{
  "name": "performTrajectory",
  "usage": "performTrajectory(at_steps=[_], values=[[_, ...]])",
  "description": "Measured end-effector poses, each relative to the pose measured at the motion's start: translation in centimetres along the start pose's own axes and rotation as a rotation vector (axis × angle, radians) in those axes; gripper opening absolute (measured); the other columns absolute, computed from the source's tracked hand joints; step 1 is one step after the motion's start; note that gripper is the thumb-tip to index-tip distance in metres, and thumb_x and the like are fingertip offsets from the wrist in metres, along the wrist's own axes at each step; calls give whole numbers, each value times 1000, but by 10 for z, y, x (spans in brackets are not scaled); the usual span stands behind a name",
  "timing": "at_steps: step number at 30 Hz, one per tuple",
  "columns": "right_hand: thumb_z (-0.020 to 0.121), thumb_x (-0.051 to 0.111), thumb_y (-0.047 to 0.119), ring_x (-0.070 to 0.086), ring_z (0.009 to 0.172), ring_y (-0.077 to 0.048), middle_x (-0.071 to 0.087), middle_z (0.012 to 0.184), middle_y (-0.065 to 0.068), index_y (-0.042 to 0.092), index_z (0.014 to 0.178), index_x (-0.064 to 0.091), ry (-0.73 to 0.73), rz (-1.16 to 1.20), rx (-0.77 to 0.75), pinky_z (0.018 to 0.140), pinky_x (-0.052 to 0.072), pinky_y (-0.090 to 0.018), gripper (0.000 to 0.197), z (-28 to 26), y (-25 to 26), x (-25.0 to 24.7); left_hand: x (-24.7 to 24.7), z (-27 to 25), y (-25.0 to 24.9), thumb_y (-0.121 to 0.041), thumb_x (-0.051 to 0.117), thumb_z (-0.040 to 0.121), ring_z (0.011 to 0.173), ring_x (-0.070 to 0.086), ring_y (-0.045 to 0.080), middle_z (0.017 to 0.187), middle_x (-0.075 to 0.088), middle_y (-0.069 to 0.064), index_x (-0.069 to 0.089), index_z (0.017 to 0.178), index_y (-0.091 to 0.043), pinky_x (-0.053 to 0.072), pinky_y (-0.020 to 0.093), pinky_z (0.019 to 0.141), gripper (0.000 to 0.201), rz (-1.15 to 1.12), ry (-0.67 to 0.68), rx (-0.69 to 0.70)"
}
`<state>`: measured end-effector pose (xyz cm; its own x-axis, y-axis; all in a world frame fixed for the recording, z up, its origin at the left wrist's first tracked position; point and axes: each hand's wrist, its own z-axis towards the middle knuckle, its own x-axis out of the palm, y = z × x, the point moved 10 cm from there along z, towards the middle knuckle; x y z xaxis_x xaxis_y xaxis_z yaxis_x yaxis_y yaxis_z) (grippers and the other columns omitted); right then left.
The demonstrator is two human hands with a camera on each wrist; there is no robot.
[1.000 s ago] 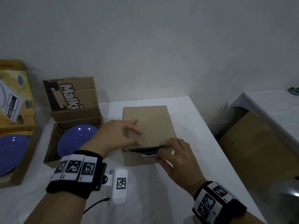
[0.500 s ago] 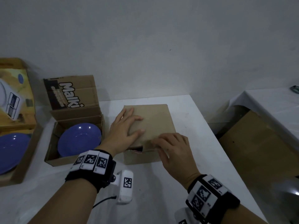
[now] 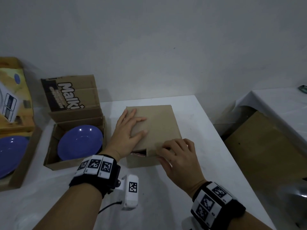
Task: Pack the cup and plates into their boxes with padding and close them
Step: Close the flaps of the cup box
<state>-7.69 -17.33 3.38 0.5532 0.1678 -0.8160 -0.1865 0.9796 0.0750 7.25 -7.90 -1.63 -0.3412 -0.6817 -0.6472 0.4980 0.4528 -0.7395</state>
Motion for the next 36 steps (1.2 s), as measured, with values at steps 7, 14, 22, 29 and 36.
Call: performTrajectory(at_steps=[7,14,22,29,36], values=[[86,64,23,58,81,-22,66,90,6,23,88,68,-44,-24,-35,81,41,-39,4,-1,6,-4,1,0,2,-65,45,75,145,-1,8,157,19,-8,46,124,-47,6,29,112,52,-23,-13,0],[85,66,23,58,80,-22,64,86,3,23,87,69,-40,-35,-27,82,40,-39,4,-3,7,-3,2,0,6,-64,46,77,144,-1,8,156,19,-8,47,126,-44,7,31,113,53,-21,-16,9],[83,66,20,58,82,-23,63,87,1,22,82,67,-23,-60,-42,83,39,-40,3,-4,8,0,2,-1,6,-64,46,77,143,-3,5,156,18,-11,47,126,-46,7,32,113,52,-32,-16,7],[81,67,20,58,83,-23,63,88,0,22,80,66,-27,-60,-44,84,38,-40,3,-5,8,0,1,-1,5,-63,46,78,144,-3,5,155,18,-13,47,126,-46,6,31,112,51,-37,-18,13],[80,63,17,58,81,-24,64,89,-1,18,76,62,-6,-86,-99,82,39,-40,5,-5,14,2,2,-1,6,-63,46,78,144,-3,5,156,18,-13,47,125,-46,6,31,113,50,-44,-15,10]])
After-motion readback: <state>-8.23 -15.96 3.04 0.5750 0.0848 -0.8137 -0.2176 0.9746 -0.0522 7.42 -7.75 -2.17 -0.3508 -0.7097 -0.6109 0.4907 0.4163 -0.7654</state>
